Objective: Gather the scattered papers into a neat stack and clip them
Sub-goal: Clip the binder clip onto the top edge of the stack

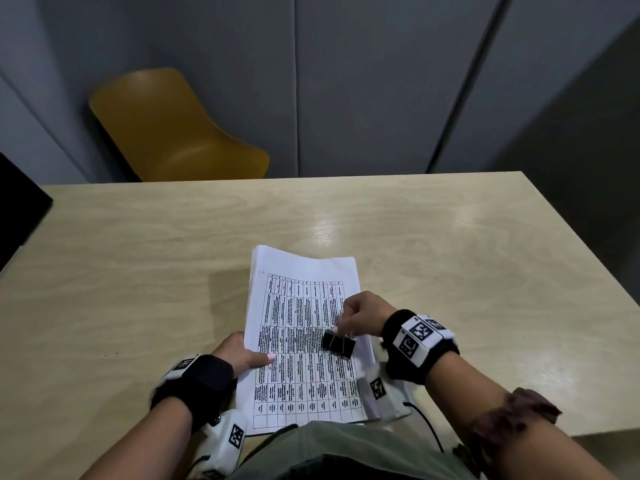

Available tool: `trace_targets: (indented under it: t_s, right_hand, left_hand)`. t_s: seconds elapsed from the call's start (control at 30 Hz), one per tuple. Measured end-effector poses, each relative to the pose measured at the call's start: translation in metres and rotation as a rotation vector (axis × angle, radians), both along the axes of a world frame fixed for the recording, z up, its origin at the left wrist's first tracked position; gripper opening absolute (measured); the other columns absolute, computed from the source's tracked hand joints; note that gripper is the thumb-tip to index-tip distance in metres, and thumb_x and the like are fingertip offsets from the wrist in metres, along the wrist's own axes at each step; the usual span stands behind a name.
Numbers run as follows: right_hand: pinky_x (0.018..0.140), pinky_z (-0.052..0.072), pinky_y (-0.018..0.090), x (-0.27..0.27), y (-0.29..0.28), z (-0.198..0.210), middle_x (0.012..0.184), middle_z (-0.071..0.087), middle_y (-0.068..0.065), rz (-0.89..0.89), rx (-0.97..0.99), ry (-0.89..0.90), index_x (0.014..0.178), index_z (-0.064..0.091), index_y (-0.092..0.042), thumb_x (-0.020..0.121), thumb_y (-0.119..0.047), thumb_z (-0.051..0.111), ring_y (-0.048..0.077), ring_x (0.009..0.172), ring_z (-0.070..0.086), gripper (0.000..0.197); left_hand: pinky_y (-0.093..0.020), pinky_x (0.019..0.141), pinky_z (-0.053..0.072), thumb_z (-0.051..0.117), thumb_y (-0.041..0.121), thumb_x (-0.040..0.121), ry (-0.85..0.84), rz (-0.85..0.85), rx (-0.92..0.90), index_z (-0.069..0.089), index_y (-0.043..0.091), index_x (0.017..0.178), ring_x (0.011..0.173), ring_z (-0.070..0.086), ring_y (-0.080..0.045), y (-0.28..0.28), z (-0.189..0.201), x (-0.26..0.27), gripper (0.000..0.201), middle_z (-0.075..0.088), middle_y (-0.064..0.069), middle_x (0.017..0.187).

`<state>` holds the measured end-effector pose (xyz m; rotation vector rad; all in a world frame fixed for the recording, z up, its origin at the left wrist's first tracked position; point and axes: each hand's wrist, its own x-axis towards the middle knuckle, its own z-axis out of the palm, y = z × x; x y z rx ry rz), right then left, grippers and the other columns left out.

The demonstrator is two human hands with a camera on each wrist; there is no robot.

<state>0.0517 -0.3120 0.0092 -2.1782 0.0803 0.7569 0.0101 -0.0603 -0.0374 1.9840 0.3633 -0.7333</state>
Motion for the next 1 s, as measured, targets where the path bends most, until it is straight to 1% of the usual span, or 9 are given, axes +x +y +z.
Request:
trace_targets:
  t_s: [0.2, 0.3, 0.4, 0.53, 0.63, 0.73, 0.83, 0.93, 1.0]
  right_hand:
    - [0.072, 0.049, 0.027, -0.001, -0.006, 0.011, 0.072, 0.063, -0.003, 0.135, -0.046, 0.007, 0.064, 0.058, -0.025, 0.060, -0.009, 0.084, 0.013, 0.068, 0.058, 0.031]
    - [0.057, 0.045, 0.020, 0.014, -0.010, 0.035, 0.072, 0.063, 0.000, 0.060, -0.080, -0.270, 0.066, 0.053, -0.024, 0.059, -0.004, 0.082, 0.013, 0.064, 0.055, 0.036]
    - [0.063, 0.052, 0.027, 0.041, -0.013, 0.065, 0.077, 0.069, 0.010, -0.065, -0.034, -0.536, 0.059, 0.047, -0.024, 0.057, 0.003, 0.081, 0.016, 0.067, 0.059, 0.044]
    - [0.070, 0.059, 0.033, 0.067, -0.006, 0.093, 0.079, 0.071, 0.015, 0.005, 0.003, -0.624, 0.059, 0.045, -0.020, 0.059, 0.008, 0.079, 0.015, 0.079, 0.070, 0.044]
    - [0.060, 0.053, 0.017, 0.077, 0.006, 0.102, 0.072, 0.068, 0.005, 0.147, -0.098, -0.656, 0.058, 0.044, -0.021, 0.060, 0.004, 0.080, 0.013, 0.082, 0.071, 0.043]
    - [0.059, 0.052, 0.020, 0.083, 0.017, 0.104, 0.063, 0.063, -0.003, 0.266, -0.154, -0.660, 0.056, 0.043, -0.021, 0.062, 0.004, 0.079, 0.014, 0.082, 0.071, 0.044]
    - [0.067, 0.056, 0.029, 0.088, 0.022, 0.105, 0.075, 0.071, 0.012, 0.363, -0.104, -0.564, 0.058, 0.046, -0.017, 0.061, 0.005, 0.079, 0.014, 0.083, 0.071, 0.041]
    - [0.074, 0.058, 0.029, 0.093, 0.018, 0.098, 0.085, 0.068, 0.017, 0.268, 0.190, -0.366, 0.069, 0.051, -0.013, 0.065, 0.009, 0.077, 0.019, 0.087, 0.069, 0.034]
    - [0.082, 0.056, 0.025, 0.089, 0.015, 0.089, 0.104, 0.065, 0.020, 0.202, 0.372, -0.211, 0.087, 0.056, -0.011, 0.073, 0.008, 0.071, 0.020, 0.092, 0.065, 0.028]
  left_hand:
    - [-0.027, 0.089, 0.040, 0.071, 0.009, 0.076, -0.036, 0.022, -0.040, 0.057, -0.001, 0.115, 0.100, 0.061, -0.024, -0.004, 0.000, -0.003, 0.043, 0.066, -0.013, 0.107]
    - [-0.031, 0.093, 0.044, 0.072, 0.011, 0.075, -0.081, 0.046, -0.043, 0.059, 0.005, 0.109, 0.101, 0.063, -0.027, -0.004, -0.002, -0.008, 0.037, 0.068, -0.014, 0.109]
    - [-0.036, 0.093, 0.048, 0.072, 0.013, 0.075, -0.133, 0.042, -0.035, 0.060, 0.014, 0.094, 0.096, 0.065, -0.027, -0.005, -0.004, -0.013, 0.023, 0.070, -0.013, 0.102]
    - [-0.031, 0.080, 0.049, 0.073, 0.024, 0.074, -0.162, 0.074, 0.011, 0.058, 0.007, 0.101, 0.088, 0.064, -0.026, -0.006, -0.008, -0.019, 0.036, 0.068, -0.009, 0.093]
    - [-0.029, 0.067, 0.045, 0.070, 0.026, 0.075, -0.178, 0.058, 0.032, 0.055, 0.011, 0.088, 0.069, 0.053, -0.019, -0.009, -0.007, -0.023, 0.025, 0.055, -0.002, 0.072]
    - [-0.029, 0.067, 0.040, 0.069, 0.034, 0.072, -0.185, 0.040, 0.041, 0.055, 0.006, 0.087, 0.068, 0.048, -0.019, -0.008, -0.007, -0.025, 0.034, 0.050, -0.006, 0.073]
    - [-0.028, 0.067, 0.040, 0.069, 0.034, 0.073, -0.175, 0.050, 0.032, 0.052, 0.016, 0.081, 0.070, 0.048, -0.018, -0.008, -0.009, -0.025, 0.026, 0.049, -0.003, 0.074]
    - [-0.027, 0.068, 0.045, 0.069, 0.029, 0.076, -0.166, 0.063, -0.009, 0.053, 0.014, 0.088, 0.072, 0.052, -0.017, -0.006, -0.010, -0.027, 0.025, 0.055, 0.000, 0.076]
    - [-0.029, 0.068, 0.047, 0.070, 0.031, 0.072, -0.183, 0.063, -0.072, 0.056, 0.010, 0.081, 0.068, 0.051, -0.018, -0.004, -0.010, -0.029, 0.027, 0.053, -0.001, 0.072]
